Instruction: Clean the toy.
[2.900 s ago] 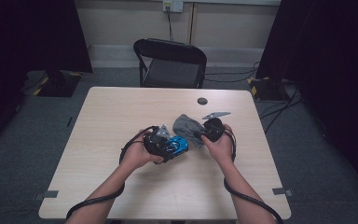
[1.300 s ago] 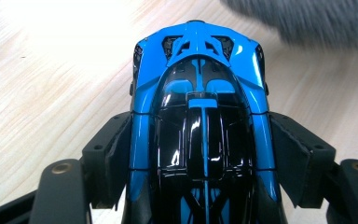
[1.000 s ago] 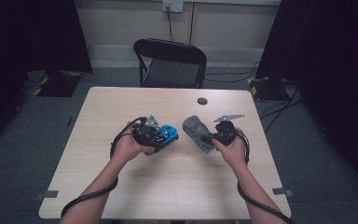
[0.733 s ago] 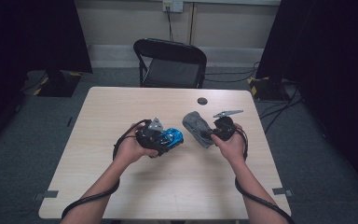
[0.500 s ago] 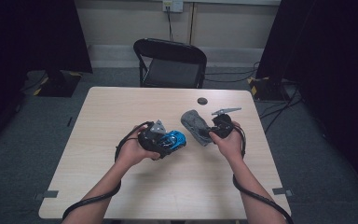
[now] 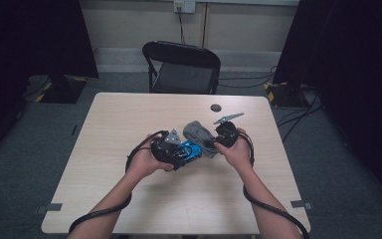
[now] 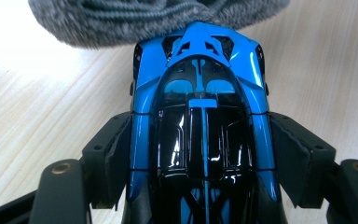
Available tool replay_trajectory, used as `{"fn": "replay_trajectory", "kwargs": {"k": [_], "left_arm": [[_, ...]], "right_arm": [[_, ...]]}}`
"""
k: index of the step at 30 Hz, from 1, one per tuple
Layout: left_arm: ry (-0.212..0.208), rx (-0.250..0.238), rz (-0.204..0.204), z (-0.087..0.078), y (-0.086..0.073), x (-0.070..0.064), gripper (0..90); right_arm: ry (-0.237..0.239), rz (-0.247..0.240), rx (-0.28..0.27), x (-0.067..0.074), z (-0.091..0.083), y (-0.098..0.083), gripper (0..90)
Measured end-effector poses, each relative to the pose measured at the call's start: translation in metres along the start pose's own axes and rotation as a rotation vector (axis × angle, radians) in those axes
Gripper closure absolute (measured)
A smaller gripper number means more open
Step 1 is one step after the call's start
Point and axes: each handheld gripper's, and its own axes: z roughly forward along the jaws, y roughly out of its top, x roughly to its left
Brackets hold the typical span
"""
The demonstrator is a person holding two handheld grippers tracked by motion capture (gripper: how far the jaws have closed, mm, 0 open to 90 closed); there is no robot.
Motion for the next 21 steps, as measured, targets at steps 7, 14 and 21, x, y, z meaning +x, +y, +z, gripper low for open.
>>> {"fn": "replay_trajectory", "kwargs": {"k": [7,14,21], "left_arm": [[0.015,0.005,-0.002,-0.001,-0.002,0.004,28.3],[0.036,0.007,-0.014,-0.003,-0.005,0.009,28.3],[0.048,0.007,-0.034,-0.003,-0.008,0.014,28.3]], "right_arm": [[0.006,-0.009,0.016,0.000,0.001,-0.001,78.2],[0.001,0.003,0.028,-0.002,0.002,-0.007,78.2],[0.007,-0.003,0.032,-0.001,0.002,-0.011,78.2]]}}
